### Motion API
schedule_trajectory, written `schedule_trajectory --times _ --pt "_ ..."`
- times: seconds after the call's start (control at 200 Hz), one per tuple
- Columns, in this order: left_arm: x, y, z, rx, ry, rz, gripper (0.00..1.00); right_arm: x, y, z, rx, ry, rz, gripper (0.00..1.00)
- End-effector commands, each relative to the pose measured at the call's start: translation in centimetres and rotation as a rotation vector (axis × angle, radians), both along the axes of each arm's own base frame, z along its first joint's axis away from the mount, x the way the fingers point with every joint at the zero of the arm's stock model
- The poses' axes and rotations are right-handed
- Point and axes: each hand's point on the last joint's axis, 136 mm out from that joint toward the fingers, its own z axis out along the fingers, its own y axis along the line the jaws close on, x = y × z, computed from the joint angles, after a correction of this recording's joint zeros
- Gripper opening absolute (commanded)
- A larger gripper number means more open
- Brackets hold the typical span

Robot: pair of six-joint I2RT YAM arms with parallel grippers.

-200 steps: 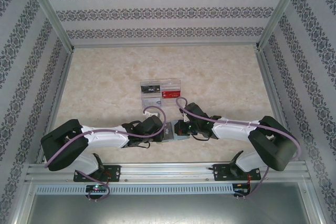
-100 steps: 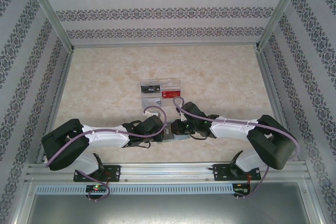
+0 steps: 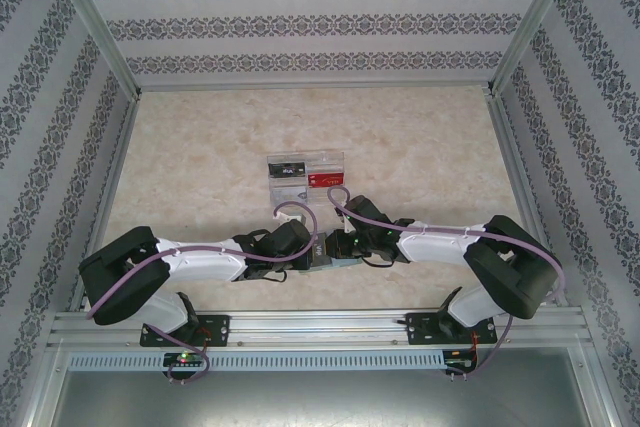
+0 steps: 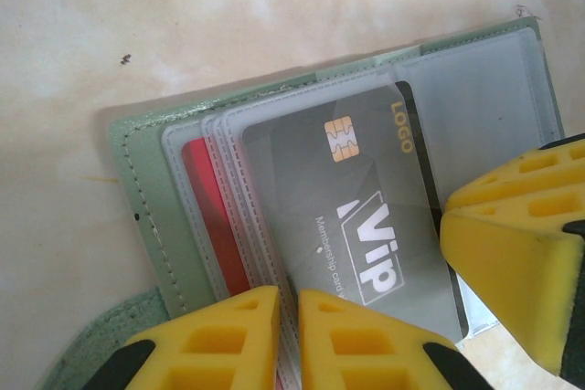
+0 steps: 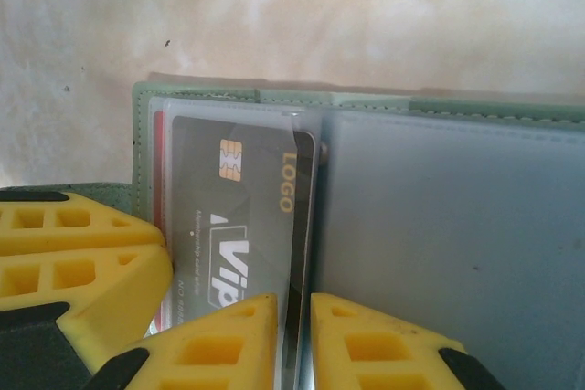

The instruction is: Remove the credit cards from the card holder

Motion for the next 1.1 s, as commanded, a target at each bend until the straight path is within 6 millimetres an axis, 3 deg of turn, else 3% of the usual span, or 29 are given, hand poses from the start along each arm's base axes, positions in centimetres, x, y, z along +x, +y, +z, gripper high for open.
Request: schedule_trajectory --times 0.0,0.22,0.315,0.385,0.814,1.099 --pt "-0.2 0.6 -0.9 0.030 0.038 0.013 0.15 0.3 -0.3 -0.6 -0.024 -0.004 -0.002 0.20" --pt "-0.1 0.5 -0.9 0.029 0.038 0.008 0.15 0.0 0.4 -0.7 0.007 0.017 0.015 0.19" --pt "-0.1 0.4 -0.9 0.028 0.042 0.006 0.15 0.1 0.5 -0.4 0.015 0.012 0.013 0.11" --pt "-0.1 0.3 -0.9 0.028 0.043 0.005 0.15 0.1 0.4 -0.1 0.019 0.005 0.012 0.00" --pt "-0.1 0.6 -0.8 0.049 0.041 0.009 0.15 0.6 -2.6 -0.2 -0.008 -0.005 -0.059 0.00" --pt "0.0 0.5 -0.7 0.047 0.041 0.007 0.14 0.4 -2.5 -0.2 0.015 0.007 -0.056 0.00"
